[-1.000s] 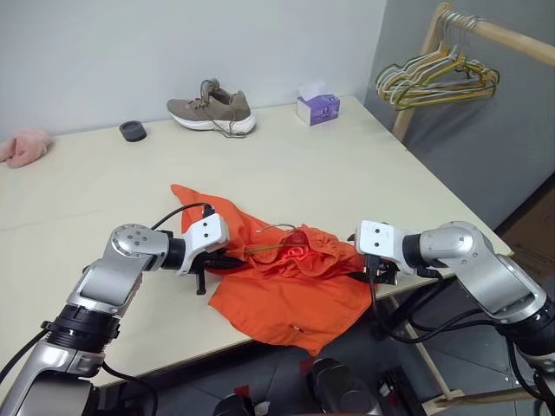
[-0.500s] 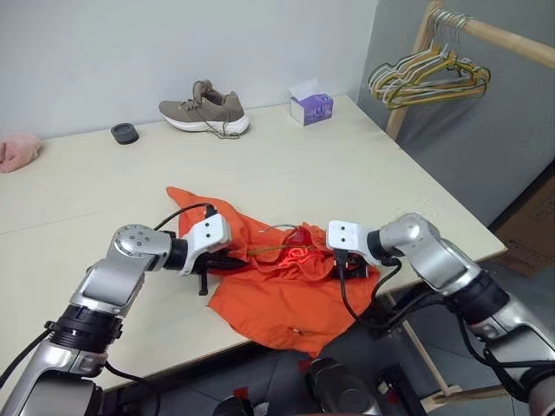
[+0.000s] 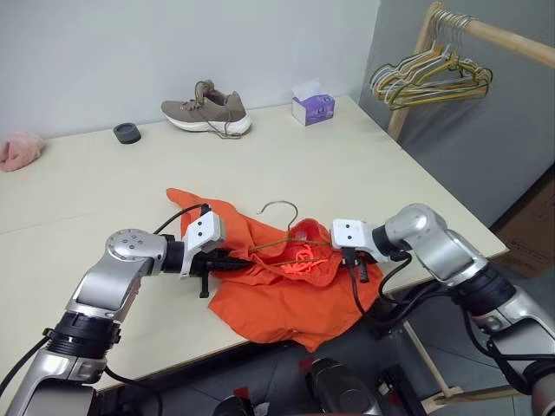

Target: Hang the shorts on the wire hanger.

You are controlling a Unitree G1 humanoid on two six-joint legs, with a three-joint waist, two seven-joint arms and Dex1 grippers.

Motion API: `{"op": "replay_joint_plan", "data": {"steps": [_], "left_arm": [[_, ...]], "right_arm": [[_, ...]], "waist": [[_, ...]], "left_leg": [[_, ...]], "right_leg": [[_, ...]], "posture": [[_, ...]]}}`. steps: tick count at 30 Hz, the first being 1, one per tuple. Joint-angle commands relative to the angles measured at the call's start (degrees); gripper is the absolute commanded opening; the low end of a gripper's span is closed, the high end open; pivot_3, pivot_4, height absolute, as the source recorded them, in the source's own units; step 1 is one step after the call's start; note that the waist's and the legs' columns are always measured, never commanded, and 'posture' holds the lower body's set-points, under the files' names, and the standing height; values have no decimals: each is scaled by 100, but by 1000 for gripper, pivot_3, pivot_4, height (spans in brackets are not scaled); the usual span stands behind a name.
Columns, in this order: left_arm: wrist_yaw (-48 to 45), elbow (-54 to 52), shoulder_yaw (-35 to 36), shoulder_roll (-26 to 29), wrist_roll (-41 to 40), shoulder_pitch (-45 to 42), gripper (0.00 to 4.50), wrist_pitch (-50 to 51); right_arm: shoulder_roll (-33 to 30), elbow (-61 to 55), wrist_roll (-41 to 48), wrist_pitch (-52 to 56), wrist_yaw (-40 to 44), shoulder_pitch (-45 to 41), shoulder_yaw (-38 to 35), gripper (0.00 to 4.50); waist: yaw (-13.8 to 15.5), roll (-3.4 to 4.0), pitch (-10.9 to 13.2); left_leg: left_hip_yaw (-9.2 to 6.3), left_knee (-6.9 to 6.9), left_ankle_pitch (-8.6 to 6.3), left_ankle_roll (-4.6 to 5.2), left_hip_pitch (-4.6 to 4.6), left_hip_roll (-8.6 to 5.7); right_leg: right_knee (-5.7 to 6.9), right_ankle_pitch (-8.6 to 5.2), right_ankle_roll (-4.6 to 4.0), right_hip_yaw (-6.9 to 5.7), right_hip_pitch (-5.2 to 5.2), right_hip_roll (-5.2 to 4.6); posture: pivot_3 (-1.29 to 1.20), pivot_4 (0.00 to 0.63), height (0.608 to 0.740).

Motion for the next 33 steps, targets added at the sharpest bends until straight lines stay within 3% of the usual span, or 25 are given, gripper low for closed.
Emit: {"op": "replay_joint_plan", "data": {"steps": [1,5,12,15,17,23,31,33], "left_arm": [[-101,78,232,60,-138,-154,1781,-98],[126,499,517,23,-112,-350,2957,-241],[379,718,1163,30,-520,-454,2957,191],[575,422,1481,1,-858,-329,2957,574],[670,-201,1429,-169,-1169,-173,2957,912],[1096,-1481,955,-976,-1758,-288,2957,1524],[1536,-1978,622,-1668,-2207,-643,2957,1890],[1886,-1962,520,-2071,-1981,-759,3434,1507]], "right_arm": [[-188,-435,232,276,105,58,-385,0],[-412,-575,308,490,37,232,-578,0],[-735,-622,376,674,-348,672,-1096,0],[-777,-726,636,1342,-875,1199,-1962,0],[-723,-880,770,1872,-1369,1657,-2651,0],[-730,-1397,742,2493,-2362,2574,-3751,0],[-684,-1726,744,3149,-3241,3240,-4765,0],[-607,-1702,617,3158,-3601,3396,-4988,0]], "waist": [[-1,0,0],[-16,0,0],[-19,0,0],[-12,0,0],[20,-1,-1],[81,-1,-1],[-186,3,-3],[-219,3,-3]], "left_leg": [[0,0,0,0,0,0],[2,0,0,0,0,0],[7,0,0,0,1,0],[5,0,0,0,-1,0],[3,-1,0,0,-5,0],[11,10,0,0,6,-9],[19,29,-1,0,14,-9],[18,30,-1,0,17,-9]], "right_leg": [[0,0,0,0,0,0],[0,0,0,2,0,0],[-2,0,0,6,0,0],[-2,0,0,5,-1,0],[-4,-1,0,4,0,0],[-5,1,7,8,16,-10],[-5,7,17,18,29,-6],[-6,7,17,18,32,-5]], "posture": [[-264,45,740],[-278,49,740],[-281,52,740],[-287,57,740],[-295,60,740],[-333,68,740],[-372,73,740],[-379,73,740]]}}
